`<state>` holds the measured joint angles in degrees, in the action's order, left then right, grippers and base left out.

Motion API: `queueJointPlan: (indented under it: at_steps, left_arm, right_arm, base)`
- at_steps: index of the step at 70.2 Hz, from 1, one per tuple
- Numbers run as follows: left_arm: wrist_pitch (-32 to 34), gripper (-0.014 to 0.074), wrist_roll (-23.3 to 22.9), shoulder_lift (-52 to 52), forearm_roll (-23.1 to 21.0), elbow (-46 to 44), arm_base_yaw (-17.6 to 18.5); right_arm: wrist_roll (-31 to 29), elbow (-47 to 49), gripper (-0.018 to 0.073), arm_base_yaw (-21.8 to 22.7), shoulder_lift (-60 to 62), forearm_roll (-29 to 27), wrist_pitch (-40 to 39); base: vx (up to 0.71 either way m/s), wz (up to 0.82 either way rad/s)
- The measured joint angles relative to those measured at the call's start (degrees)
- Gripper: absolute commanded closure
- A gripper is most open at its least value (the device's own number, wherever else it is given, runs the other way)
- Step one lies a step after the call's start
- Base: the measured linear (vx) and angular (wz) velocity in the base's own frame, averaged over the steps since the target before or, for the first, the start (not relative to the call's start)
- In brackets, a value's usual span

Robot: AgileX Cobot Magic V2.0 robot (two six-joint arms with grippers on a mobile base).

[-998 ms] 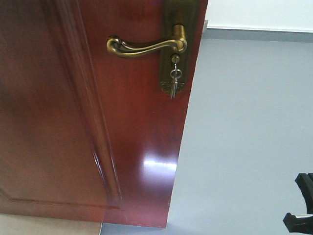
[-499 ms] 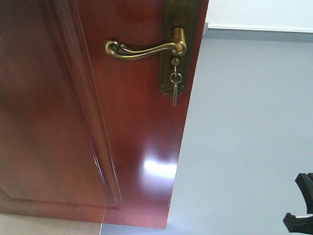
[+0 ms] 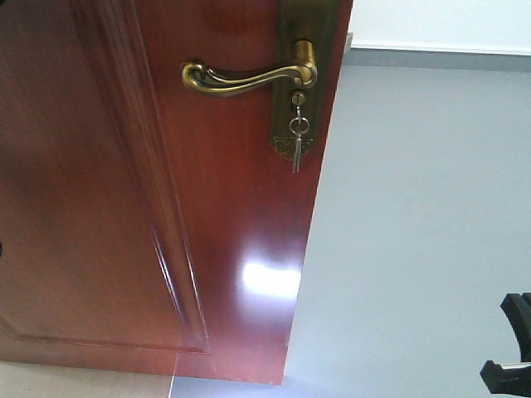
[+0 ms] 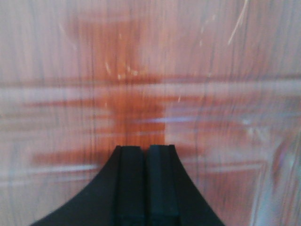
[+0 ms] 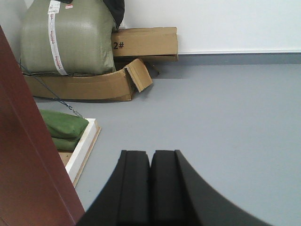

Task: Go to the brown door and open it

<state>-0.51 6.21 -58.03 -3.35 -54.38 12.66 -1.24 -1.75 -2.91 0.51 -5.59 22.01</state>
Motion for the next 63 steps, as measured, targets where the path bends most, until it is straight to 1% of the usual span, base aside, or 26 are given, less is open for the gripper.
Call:
queueJointPlan:
  at_steps: [1, 4, 9, 17, 28, 34, 44, 54, 63]
  left_arm:
    - [0.00, 0.0580, -2.32, 0.00, 1.59, 0.00, 0.00]
    - [0.00, 0.0580, -5.31, 0.00, 4.90, 0.00, 0.00]
    - [0.00, 0.0580, -8.51, 0.00, 8.65, 0.00, 0.00]
    - [-0.10, 0.0580, -10.31, 0.00, 10.33, 0.00, 0.00]
    - [0.12, 0.0580, -10.71, 1.15, 10.84, 2.17, -0.35]
    - [-0.26, 0.0580, -11.33, 4.52, 10.84, 7.78, -1.43]
    - [-0.48, 0.0580, -14.79, 14.36, 10.84, 19.92, -3.98]
    - [1.05, 0.0580, -17.03, 29.05, 10.84, 34.35, -6.45]
    - [1.69, 0.0580, -17.39, 41.83, 10.84, 44.95, -8.00]
  right_arm:
    - [0.00, 0.00, 0.0559, 0.00, 0.00, 0.00, 0.00]
    - [0.00, 0.00, 0.0559, 0.00, 0.00, 0.00, 0.00]
    - [0.00, 0.00, 0.0559, 0.00, 0.00, 0.00, 0.00]
    - [0.00, 0.00, 0.0559, 0.00, 0.00, 0.00, 0.00]
    - [0.00, 0.00, 0.0559, 0.00, 0.00, 0.00, 0.00]
    - [0.00, 0.00, 0.0559, 0.00, 0.00, 0.00, 0.00]
    - [0.00, 0.00, 0.0559, 0.00, 0.00, 0.00, 0.00]
    - [0.00, 0.00, 0.0559, 0.00, 0.00, 0.00, 0.00]
    - [0.00, 0.00, 0.0559, 0.00, 0.00, 0.00, 0.00]
  base:
    - [0.00, 0.00]
    - [0.00, 0.00]
    - [0.00, 0.00]
    - [0.00, 0.00]
    - [0.00, 0.00]
    - [0.00, 0.01]
    - [0.00, 0.00]
    - [0.00, 0.00]
    - [0.00, 0.00]
